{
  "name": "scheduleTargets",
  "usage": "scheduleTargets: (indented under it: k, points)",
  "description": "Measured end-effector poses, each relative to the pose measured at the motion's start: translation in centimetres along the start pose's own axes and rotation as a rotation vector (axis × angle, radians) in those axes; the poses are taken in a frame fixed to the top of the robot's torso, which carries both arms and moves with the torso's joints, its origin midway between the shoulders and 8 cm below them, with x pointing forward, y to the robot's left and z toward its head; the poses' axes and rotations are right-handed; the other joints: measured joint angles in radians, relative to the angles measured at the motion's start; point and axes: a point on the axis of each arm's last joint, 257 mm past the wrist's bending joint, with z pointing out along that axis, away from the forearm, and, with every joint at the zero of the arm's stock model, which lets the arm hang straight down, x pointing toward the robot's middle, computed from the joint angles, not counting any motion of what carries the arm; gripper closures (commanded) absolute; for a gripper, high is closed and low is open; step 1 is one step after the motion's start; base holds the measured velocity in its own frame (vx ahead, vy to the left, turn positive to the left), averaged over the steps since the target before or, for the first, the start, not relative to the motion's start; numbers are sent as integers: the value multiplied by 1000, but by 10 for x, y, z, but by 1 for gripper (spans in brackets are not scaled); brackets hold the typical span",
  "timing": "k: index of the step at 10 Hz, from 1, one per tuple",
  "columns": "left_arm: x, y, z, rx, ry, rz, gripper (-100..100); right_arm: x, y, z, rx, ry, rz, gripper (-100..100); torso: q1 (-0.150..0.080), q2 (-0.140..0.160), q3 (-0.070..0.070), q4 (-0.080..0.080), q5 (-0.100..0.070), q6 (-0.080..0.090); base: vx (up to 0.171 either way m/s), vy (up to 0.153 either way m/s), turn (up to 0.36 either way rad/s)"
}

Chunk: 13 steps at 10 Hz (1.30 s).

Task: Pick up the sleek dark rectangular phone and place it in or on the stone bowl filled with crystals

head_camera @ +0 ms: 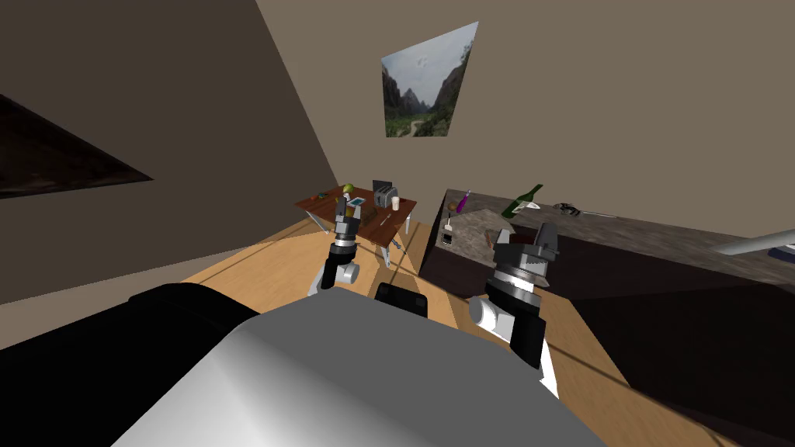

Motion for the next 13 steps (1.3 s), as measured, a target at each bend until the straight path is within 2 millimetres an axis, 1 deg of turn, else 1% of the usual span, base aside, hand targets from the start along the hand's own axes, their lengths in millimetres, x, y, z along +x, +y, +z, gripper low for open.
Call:
scheduleTargets:
  k: [2, 6, 13]
  points:
    - [0, 0, 0, 0, 0, 0, 0, 2, -5, 0, 25, 41, -25, -100, 3, 0, 0, 0, 1, 0, 3, 75, 100]
    - [0, 0, 0, 0, 0, 0, 0, 0, -23, 2, 106, 110, -74, -100, 5, 0, 0, 0, 1, 0, 10, 89, 104]
    - [0, 0, 0, 0, 0, 0, 0, -10, -52, 1, 259, 187, -148, -100, 4, 0, 0, 0, 1, 0, 11, 64, 100]
